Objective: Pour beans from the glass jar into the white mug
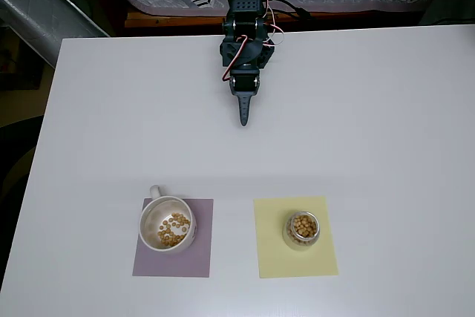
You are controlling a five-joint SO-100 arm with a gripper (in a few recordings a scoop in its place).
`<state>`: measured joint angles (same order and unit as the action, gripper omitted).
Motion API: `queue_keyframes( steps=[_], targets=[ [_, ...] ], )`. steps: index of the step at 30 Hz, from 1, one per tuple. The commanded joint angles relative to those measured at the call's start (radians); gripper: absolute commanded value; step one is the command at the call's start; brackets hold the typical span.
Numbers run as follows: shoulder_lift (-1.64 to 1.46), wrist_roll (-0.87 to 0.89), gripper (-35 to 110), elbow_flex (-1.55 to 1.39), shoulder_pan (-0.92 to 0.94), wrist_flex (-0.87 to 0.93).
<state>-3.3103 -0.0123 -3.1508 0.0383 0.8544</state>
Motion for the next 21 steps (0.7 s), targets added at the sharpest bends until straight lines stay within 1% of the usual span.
queue_keyframes(
  steps=[1, 13, 16, 21],
  targets=[
    [-0.038, -0.008, 0, -0.009, 0.011, 0.011],
    [-0.038, -0.008, 0, -0.009, 0.011, 0.011],
    [-0.038, 0.069, 0, -0.009, -0.014, 0.015],
    [-0.038, 0.080, 0, -0.009, -0.006, 0.017]
  ],
)
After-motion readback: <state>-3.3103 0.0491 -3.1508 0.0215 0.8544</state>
